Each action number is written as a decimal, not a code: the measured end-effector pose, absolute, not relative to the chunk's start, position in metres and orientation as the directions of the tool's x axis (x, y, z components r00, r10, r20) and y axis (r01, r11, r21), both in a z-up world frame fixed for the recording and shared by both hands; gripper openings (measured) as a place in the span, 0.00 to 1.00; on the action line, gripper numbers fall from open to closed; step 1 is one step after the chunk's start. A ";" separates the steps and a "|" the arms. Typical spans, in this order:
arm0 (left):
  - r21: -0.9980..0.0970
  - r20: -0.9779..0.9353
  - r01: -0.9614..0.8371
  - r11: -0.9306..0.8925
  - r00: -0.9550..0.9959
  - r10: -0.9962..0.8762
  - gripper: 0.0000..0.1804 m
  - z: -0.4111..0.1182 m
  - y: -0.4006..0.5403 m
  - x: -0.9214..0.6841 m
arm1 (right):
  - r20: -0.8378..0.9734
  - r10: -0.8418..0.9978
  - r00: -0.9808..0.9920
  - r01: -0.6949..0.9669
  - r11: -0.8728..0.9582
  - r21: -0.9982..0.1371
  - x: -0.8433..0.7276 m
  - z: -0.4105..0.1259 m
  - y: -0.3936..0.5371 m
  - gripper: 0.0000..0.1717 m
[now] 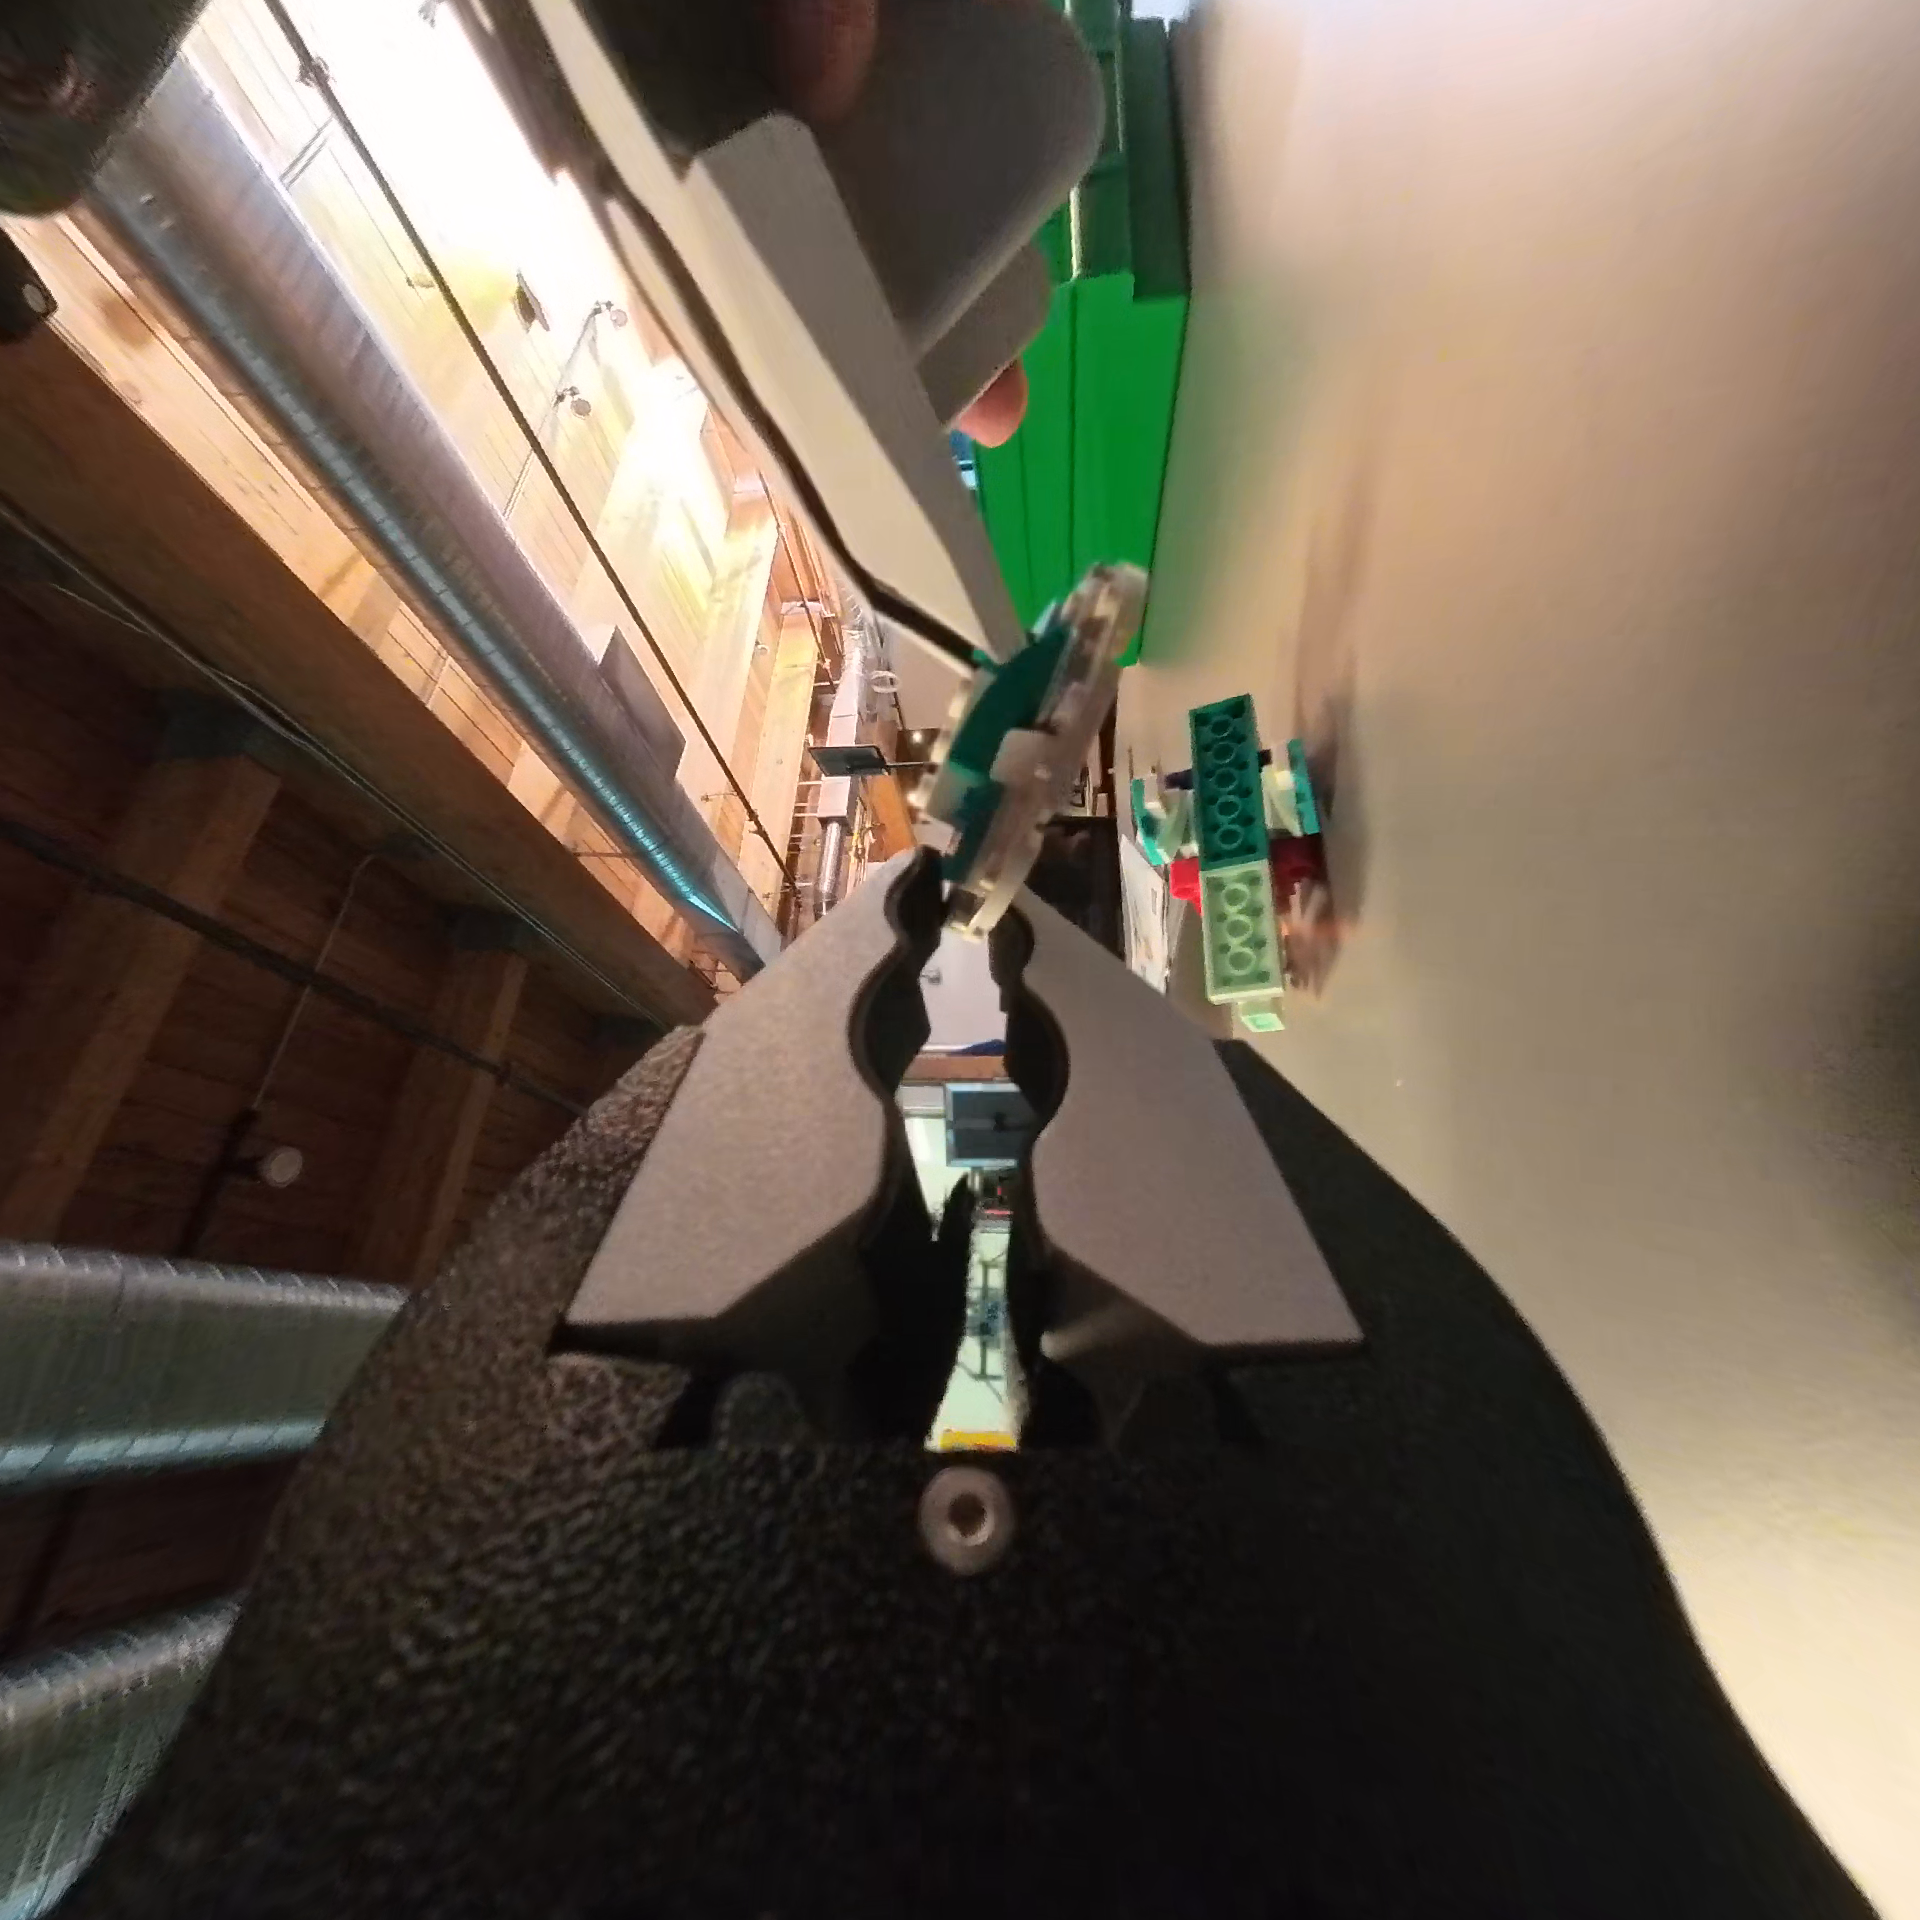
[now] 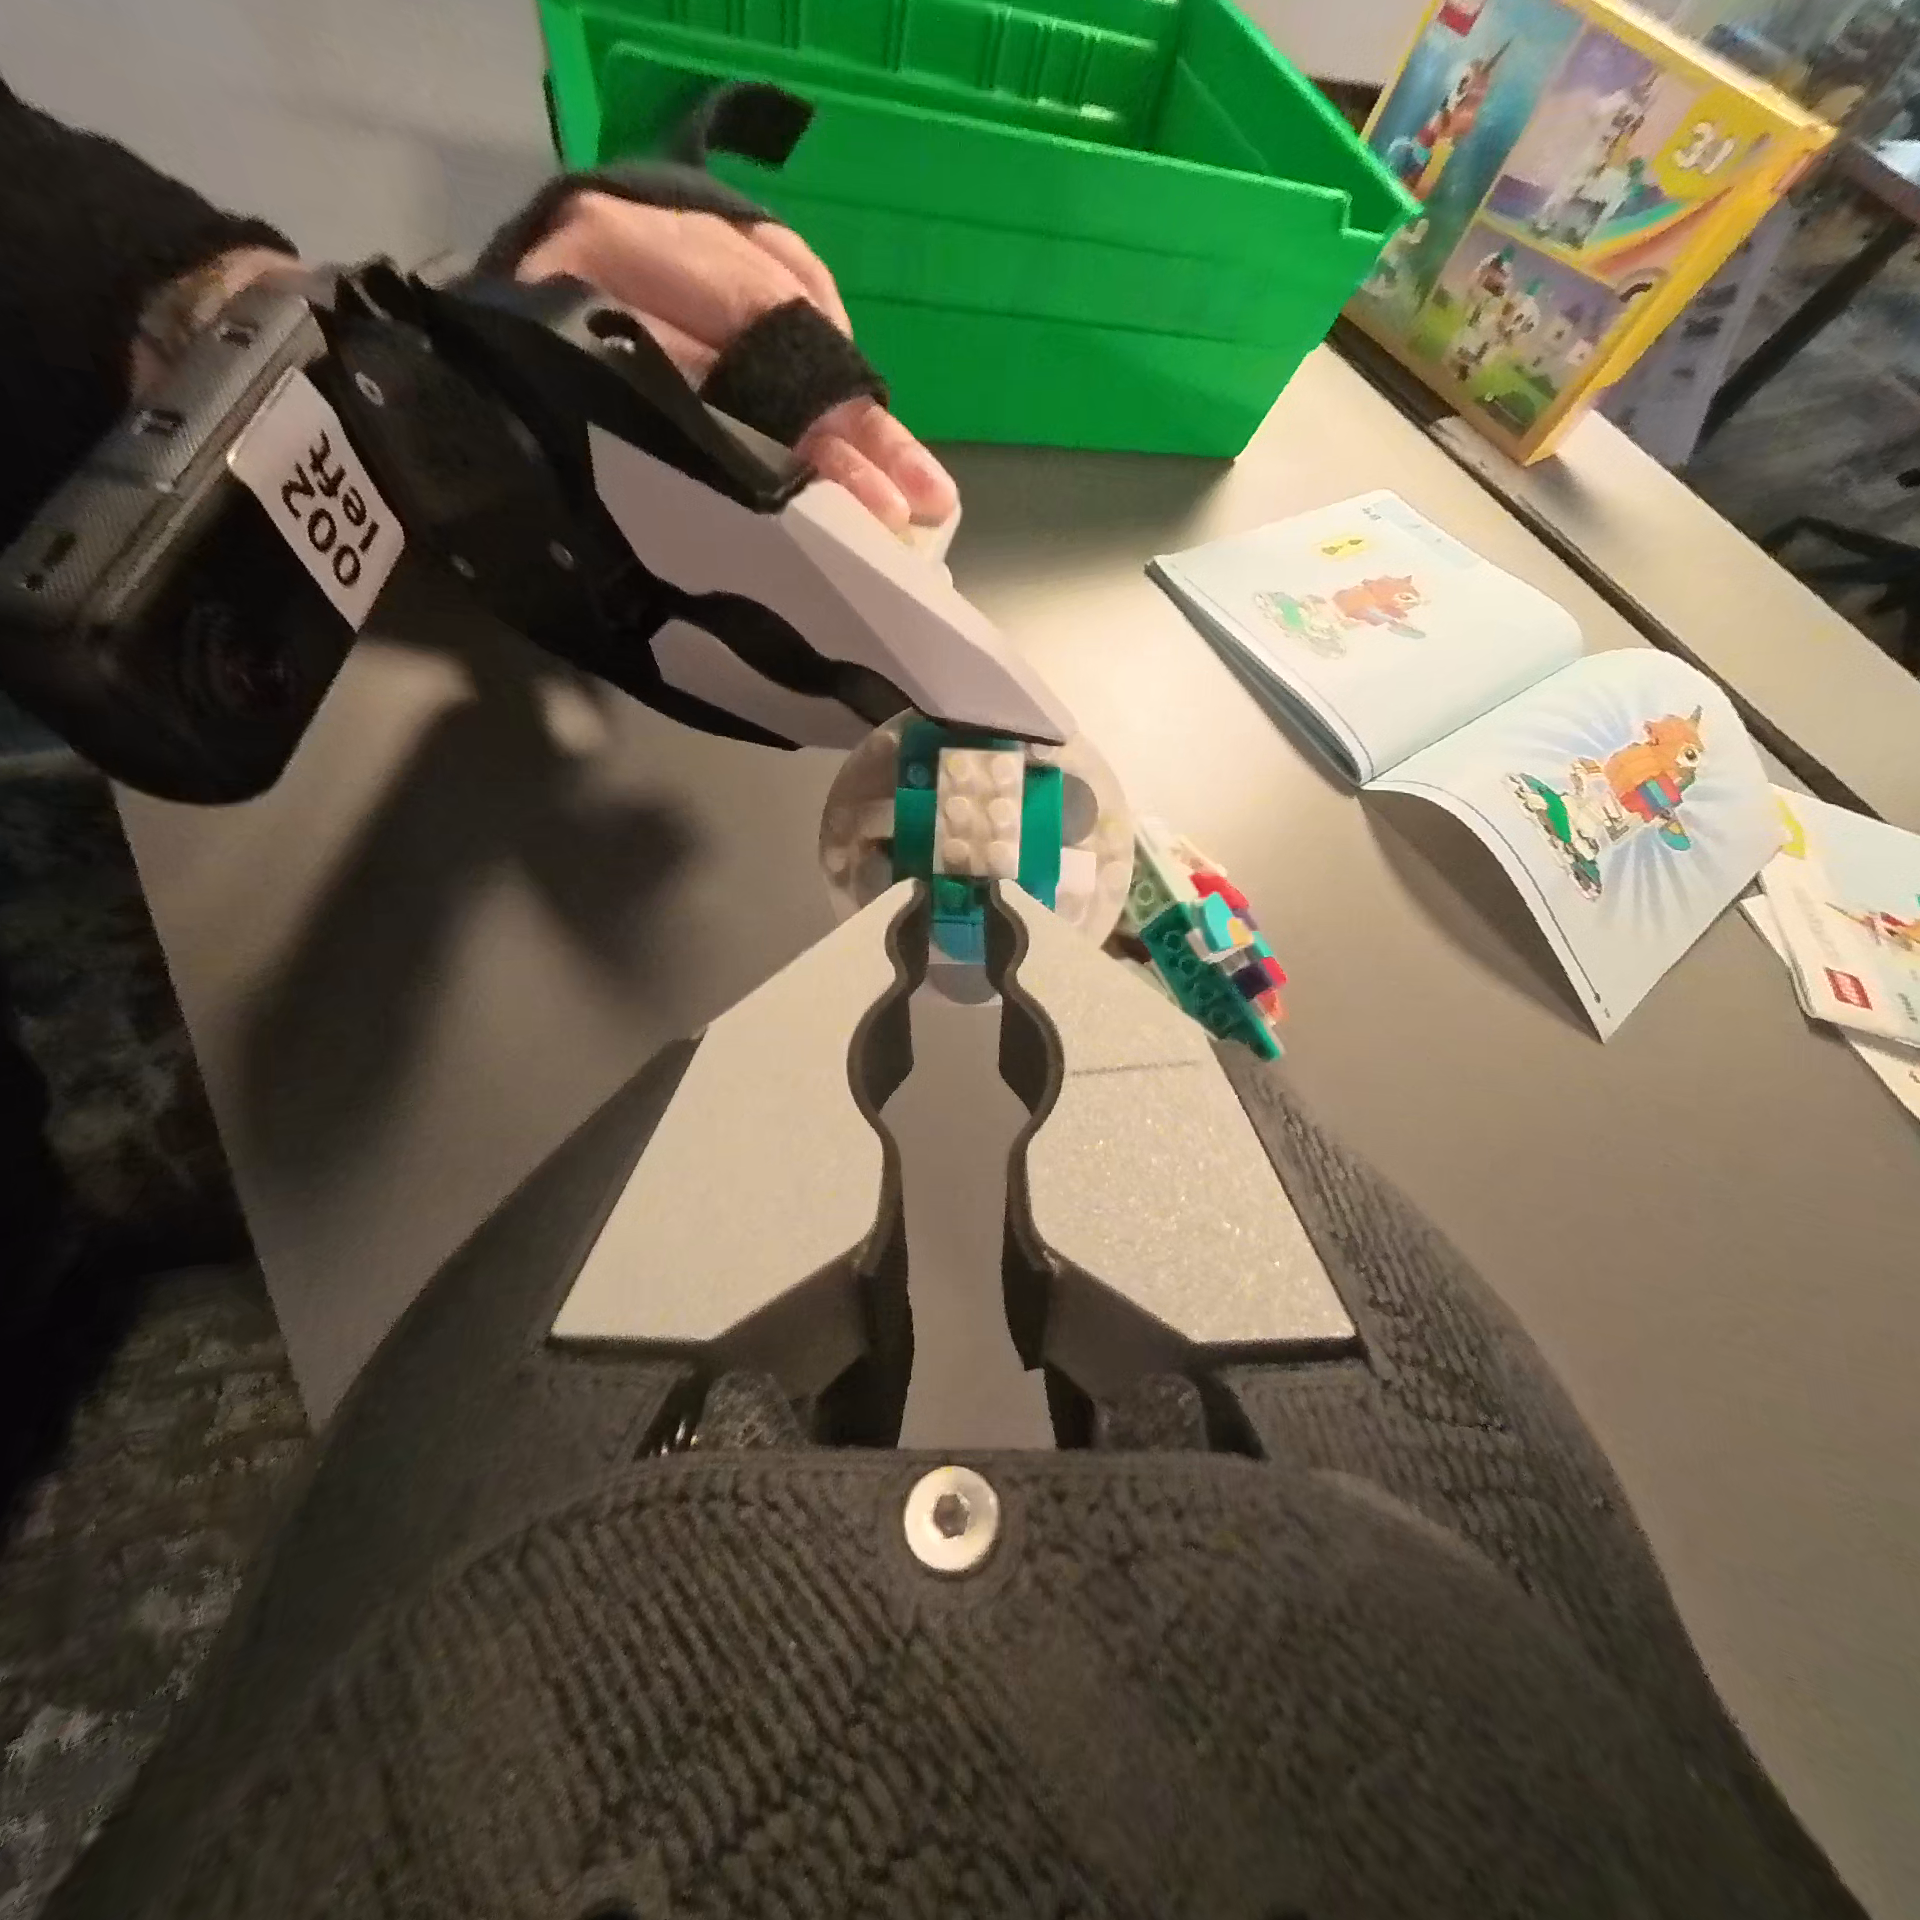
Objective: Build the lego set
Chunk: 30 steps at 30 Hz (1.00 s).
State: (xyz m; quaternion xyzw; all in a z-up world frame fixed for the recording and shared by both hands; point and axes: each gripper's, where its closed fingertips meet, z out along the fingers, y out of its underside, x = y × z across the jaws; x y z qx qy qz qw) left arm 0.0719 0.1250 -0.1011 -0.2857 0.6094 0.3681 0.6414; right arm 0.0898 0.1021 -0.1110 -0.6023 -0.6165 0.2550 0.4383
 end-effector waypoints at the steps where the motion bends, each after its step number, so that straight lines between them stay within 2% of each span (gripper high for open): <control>1: 0.085 -0.993 -0.819 0.568 -0.019 0.120 0.03 -0.102 0.125 0.072 | 0.249 0.963 0.103 0.540 0.156 -0.827 0.090 -0.114 0.102 0.04; 4: 0.123 -0.991 -0.822 0.556 -0.069 0.116 0.03 -0.110 0.128 0.071 | 0.316 0.941 0.120 0.584 0.190 -0.789 0.091 -0.119 0.104 0.03; 6: 0.088 -0.994 -0.822 0.562 -0.032 0.109 0.03 -0.106 0.128 0.070 | 0.286 0.944 0.165 0.519 0.163 -0.839 0.091 -0.109 0.104 0.03; 11: 0.078 -0.993 -0.812 0.579 -0.011 0.118 0.03 -0.102 0.124 0.074 | 0.075 0.975 0.209 0.304 0.008 -0.953 0.094 -0.094 0.099 0.02; 18: 0.071 -0.994 -0.801 0.595 -0.008 0.107 0.03 -0.104 0.121 0.078 | -0.203 0.967 0.155 0.093 -0.219 -0.971 0.098 -0.091 0.096 0.02; 26: 0.049 -0.997 -0.790 0.611 -0.001 0.079 0.03 -0.108 0.121 0.081 | -0.179 0.975 0.134 0.117 -0.195 -0.974 0.100 -0.093 0.094 0.02; 30: 0.034 -0.997 -0.793 0.609 0.012 0.072 0.03 -0.107 0.122 0.080 | -0.213 0.968 0.131 0.071 -0.223 -0.972 0.100 -0.090 0.096 0.02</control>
